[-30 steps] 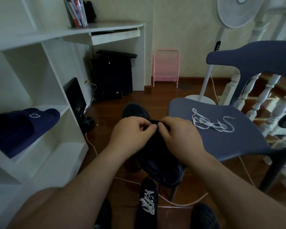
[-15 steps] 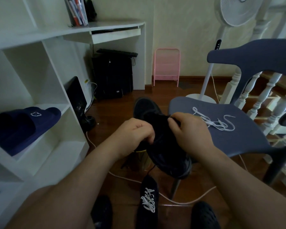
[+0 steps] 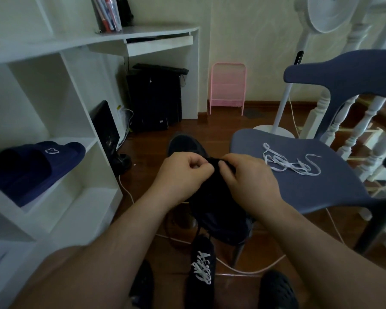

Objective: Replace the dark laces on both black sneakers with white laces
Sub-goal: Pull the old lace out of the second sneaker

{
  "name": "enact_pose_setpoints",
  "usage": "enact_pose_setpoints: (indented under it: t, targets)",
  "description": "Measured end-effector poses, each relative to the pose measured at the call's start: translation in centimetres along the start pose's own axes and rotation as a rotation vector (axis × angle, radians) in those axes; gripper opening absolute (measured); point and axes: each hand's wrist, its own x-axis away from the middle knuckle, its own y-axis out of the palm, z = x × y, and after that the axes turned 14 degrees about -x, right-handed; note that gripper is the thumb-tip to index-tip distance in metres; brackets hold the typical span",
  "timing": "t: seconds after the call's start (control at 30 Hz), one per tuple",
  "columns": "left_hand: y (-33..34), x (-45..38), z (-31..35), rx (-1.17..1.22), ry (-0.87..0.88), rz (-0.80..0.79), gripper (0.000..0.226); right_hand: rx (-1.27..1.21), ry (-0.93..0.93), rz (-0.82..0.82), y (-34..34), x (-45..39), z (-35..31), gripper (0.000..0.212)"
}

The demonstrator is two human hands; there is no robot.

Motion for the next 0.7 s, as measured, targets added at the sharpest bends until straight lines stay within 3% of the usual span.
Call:
enact_pose_setpoints:
  t: [0.1,0.17,0.3,0.37,0.47,0.57,0.7]
  targets:
    - [-1.3,0.5,0.5,0.21,0.17,-0.154,0.026,-0.036,0.048,0.061,-0.9,-0.4,0.7,0.029]
    - [-1.7,0.7,0.4,0.256,0.186,-0.158,0.022,-0.023,0.03,0.081,-1.1,-0.4,0.7,0.028]
    - [-1.1,0.2,-0.6,0.131,0.073,-0.019,0.049,0.004,0.022,0.077,-0.9,-0.2,0.2,0.029]
    - [-0.4,0.0,-0.5,0.01,-0.004,0.025,0.04,0.01,0.007,0.066,-0.8,-0.1,0.0,0.032]
    - [0.8,0.3,0.0,-0.142,0.021,0.071,0.022,0.004,-0.045,0.037,-0.4,-0.1,-0.4,0.038]
    - [0.9,0.3,0.2,-0.14,0.071,0.098,0.023,0.01,-0.049,0.026,-0.1,0.0,-0.4,0.037]
    - [-0.3,0.6,0.1,-0.004,0.103,-0.012,0.037,0.031,0.03,0.088,-1.1,-0.4,0.9,0.031]
